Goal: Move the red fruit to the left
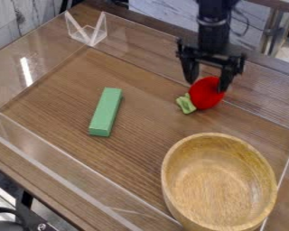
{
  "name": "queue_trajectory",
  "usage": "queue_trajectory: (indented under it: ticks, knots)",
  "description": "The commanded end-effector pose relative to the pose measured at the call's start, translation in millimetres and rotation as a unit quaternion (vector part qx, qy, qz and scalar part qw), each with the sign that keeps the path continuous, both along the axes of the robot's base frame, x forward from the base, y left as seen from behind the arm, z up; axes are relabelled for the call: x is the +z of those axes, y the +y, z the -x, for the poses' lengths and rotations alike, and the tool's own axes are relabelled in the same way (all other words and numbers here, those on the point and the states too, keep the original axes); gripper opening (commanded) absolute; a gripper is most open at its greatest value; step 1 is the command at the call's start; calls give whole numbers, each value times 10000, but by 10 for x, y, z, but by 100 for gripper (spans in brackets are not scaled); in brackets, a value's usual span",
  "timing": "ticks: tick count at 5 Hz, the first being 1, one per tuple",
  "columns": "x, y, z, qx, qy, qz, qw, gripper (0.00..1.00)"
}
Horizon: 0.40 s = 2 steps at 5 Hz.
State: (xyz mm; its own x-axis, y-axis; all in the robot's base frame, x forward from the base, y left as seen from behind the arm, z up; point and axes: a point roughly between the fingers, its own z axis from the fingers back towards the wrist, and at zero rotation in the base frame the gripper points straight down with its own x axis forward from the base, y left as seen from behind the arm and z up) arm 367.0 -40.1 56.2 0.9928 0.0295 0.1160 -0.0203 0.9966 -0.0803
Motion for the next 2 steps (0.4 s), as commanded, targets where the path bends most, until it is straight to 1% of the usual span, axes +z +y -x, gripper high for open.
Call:
queue_trajectory:
  ticks: [1,2]
  knots:
    - [121,-38,-58,-189,-241,-10,9995,0]
    - [141,-9,-52,-250,-248,-5,9994,0]
